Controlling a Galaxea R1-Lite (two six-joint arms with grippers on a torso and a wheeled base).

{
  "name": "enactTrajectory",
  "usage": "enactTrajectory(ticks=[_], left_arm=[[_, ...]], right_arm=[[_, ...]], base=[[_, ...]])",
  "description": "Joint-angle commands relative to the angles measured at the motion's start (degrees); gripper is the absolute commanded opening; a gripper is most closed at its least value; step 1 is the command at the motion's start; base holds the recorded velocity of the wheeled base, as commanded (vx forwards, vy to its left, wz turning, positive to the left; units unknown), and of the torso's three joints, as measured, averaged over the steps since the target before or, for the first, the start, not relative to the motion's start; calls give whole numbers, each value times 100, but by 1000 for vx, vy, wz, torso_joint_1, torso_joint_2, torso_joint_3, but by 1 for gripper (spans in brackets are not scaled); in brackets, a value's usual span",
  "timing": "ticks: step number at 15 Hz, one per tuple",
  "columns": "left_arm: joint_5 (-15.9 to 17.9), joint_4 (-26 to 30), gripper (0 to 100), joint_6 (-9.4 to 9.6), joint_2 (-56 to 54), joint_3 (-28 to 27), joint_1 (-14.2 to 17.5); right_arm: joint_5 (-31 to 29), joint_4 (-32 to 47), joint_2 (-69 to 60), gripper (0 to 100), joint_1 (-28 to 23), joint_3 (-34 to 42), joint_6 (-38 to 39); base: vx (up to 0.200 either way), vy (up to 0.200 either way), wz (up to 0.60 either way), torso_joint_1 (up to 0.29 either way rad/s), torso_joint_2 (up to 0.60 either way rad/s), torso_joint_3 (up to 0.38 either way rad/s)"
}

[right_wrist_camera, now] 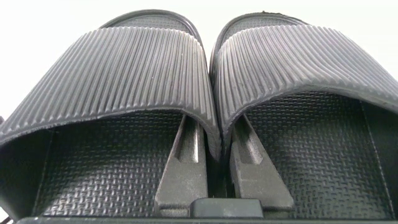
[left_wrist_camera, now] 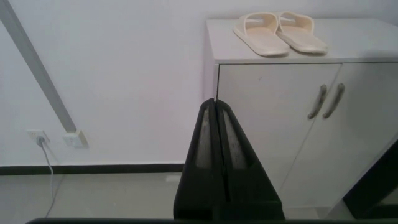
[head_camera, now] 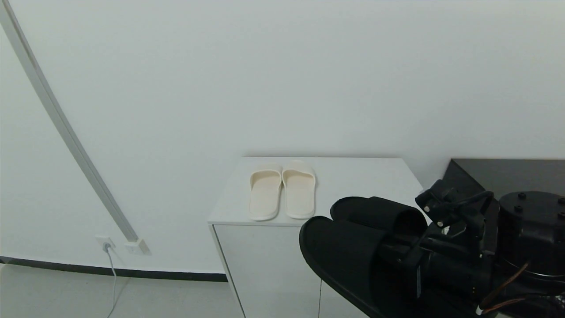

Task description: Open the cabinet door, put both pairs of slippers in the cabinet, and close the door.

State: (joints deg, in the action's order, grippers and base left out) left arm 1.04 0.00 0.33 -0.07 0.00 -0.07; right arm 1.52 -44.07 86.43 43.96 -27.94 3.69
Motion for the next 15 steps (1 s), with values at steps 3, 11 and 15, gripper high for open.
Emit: enactTrajectory(ticks=[3,11,15], left_arm=[[2,0,0,2,7,0,-1],[2,0,0,2,7,0,-1],[2,0,0,2,7,0,-1]], right_arm=[[-3,4,23,0,-1,8,0],[15,12,23,0,-1,78,0],[6,4,23,0,7,122,-9]], base=[[-200,0,0,-2,-5,6],[0,0,0,0,0,0],[0,0,0,0,0,0]])
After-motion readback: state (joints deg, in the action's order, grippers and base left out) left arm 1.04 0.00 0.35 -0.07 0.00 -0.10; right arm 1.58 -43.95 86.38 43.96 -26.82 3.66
